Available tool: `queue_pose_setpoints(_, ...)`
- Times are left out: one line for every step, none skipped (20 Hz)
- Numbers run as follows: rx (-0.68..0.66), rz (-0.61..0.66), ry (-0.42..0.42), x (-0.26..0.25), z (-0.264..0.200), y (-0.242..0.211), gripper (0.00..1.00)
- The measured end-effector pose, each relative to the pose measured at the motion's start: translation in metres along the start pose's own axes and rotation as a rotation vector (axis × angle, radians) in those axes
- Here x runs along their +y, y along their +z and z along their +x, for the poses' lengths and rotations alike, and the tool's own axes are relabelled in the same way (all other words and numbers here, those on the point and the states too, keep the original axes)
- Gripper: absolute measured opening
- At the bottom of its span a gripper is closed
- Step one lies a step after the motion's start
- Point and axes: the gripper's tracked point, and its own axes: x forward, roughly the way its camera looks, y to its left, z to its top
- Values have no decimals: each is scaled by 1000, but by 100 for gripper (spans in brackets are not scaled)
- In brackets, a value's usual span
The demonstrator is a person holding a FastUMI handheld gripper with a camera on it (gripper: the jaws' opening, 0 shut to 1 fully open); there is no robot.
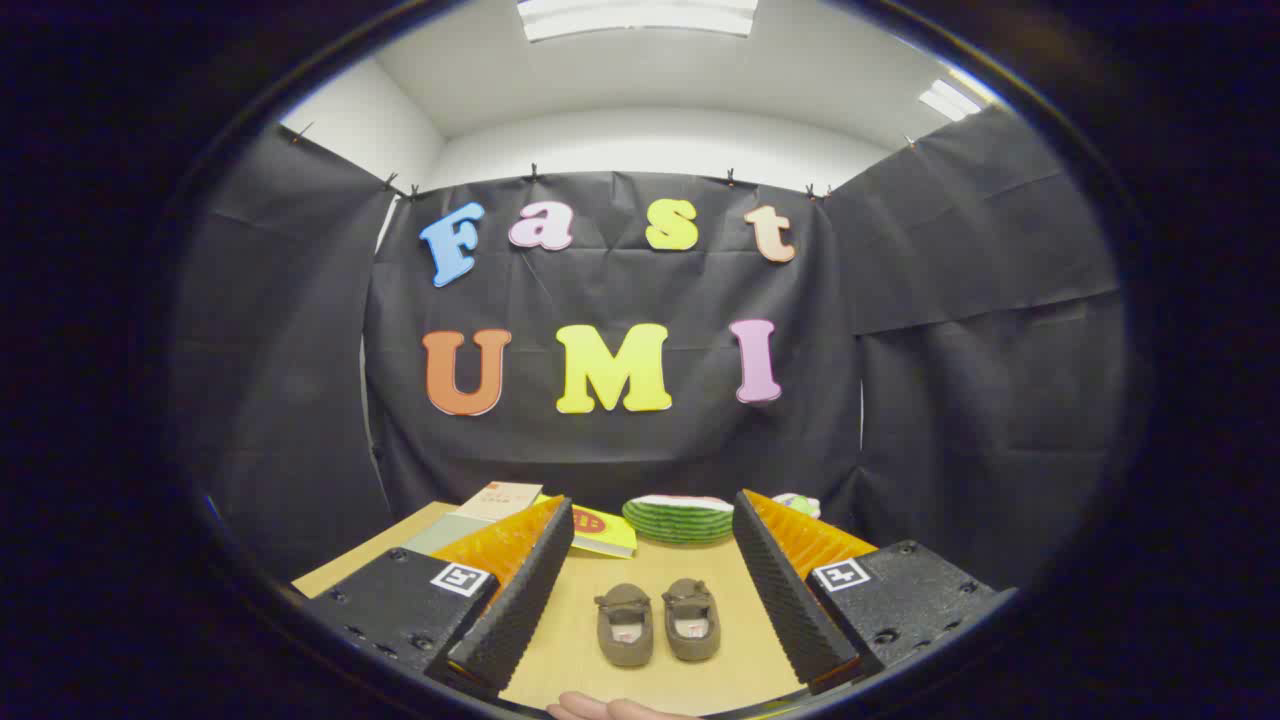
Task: Open the storage box then place both shoes into the box .Put the left shoe in first, then the right shoe, with the right side of both shoes facing outward in a uniform manner.
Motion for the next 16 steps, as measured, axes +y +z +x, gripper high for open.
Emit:
queue_pose_setpoints(2, -5, -5, -1, 0, -2, 100)
queue_pose_setpoints(4, -11, -7, 0, 1, -2, 100)
queue_pose_setpoints(6, -15, -7, 0, 1, -4, 100)
queue_pose_setpoints(10, -17, -4, 2, 2, -6, 100)
queue_pose_setpoints(18, -23, 0, 4, 3, -8, 100)
queue_pose_setpoints(23, -30, 6, 5, 2, -10, 100)
queue_pose_setpoints(20, -30, 14, 7, 1, -9, 100)
queue_pose_setpoints(22, -24, 21, 7, 2, -10, 100)
queue_pose_setpoints(27, -17, 31, 9, 2, -12, 100)
queue_pose_setpoints(34, -10, 43, 11, 4, -15, 100)
queue_pose_setpoints(43, -7, 52, 12, 5, -18, 100)
queue_pose_setpoints(48, -3, 56, 12, 9, -20, 100)
queue_pose_setpoints(53, 1, 56, 10, 13, -22, 100)
queue_pose_setpoints(59, 3, 59, 9, 19, -25, 100)
queue_pose_setpoints(68, 4, 61, 10, 25, -28, 100)
queue_pose_setpoints(82, 7, 62, 9, 34, -34, 100)
